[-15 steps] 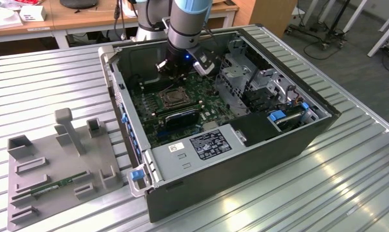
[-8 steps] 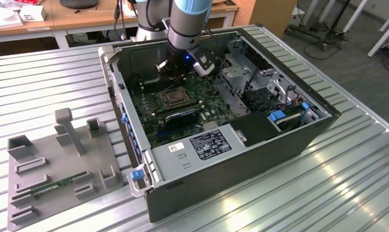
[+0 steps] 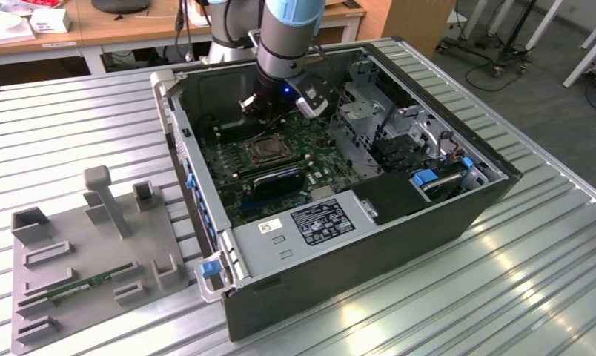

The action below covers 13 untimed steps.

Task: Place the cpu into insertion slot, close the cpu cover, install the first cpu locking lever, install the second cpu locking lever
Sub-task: 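Install the first cpu locking lever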

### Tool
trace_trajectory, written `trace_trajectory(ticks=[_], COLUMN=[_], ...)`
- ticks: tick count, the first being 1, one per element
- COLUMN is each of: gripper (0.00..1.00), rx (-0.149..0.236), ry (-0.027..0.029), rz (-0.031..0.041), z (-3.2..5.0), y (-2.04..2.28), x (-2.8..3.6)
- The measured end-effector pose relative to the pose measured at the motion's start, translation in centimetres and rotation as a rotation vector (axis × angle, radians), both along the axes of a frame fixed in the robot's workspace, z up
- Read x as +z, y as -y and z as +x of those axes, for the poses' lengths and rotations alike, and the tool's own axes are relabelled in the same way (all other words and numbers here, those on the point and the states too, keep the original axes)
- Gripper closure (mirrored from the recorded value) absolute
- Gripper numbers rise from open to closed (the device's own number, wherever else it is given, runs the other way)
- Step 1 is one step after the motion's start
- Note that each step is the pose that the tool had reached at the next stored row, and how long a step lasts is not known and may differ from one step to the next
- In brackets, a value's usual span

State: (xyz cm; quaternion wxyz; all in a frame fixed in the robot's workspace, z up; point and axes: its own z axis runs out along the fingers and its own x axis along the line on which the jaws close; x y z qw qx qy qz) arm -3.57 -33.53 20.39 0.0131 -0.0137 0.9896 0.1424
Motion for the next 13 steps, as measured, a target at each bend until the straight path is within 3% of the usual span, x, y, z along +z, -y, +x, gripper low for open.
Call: trace_trajectory(ticks=[13], gripper=[0.89], rx=[0.002], ry=[0.0000], rz=[-0.0002], z=[0.08], y=[-0.10], x=[-0.44])
